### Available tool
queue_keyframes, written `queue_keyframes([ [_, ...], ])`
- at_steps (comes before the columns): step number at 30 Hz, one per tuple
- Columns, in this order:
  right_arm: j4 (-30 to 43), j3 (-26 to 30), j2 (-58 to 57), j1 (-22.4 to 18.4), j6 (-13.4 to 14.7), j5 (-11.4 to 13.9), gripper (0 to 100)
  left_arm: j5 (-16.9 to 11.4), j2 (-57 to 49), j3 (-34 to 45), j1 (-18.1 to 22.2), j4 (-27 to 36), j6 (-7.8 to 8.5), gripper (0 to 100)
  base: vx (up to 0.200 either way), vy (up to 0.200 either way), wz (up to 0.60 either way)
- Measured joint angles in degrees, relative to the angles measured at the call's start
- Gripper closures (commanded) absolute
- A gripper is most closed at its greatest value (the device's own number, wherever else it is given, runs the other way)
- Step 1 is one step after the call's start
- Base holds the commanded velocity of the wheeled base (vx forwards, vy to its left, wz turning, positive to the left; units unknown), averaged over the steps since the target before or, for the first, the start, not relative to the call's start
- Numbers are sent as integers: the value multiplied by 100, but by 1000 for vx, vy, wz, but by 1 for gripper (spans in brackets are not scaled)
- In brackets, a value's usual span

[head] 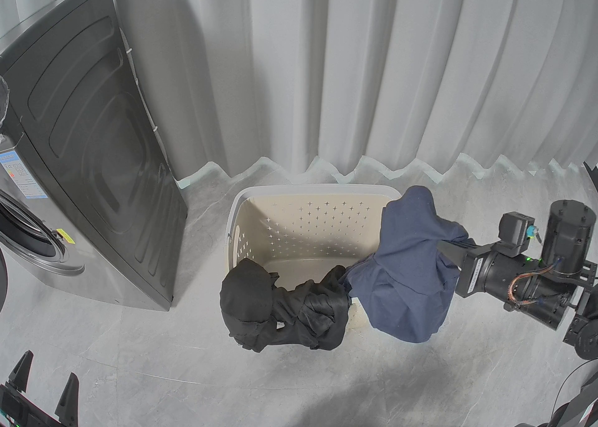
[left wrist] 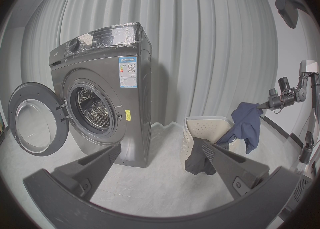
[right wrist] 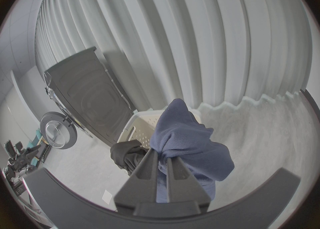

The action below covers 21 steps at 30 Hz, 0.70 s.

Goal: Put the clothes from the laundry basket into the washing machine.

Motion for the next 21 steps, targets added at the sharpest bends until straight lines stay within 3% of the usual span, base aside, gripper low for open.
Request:
queue_keyframes([
  [7,-179,27,-623,-22,-375,40,100,0,0,0,0,0,0,0,0,0,0],
  [16,-469,-89,-931,-77,-512,-4,100,-2,0,0,0,0,0,0,0,0,0],
  [21,-524,-171,-958,-77,-619,-134,100,-2,0,0,0,-2,0,0,-200,0,0],
])
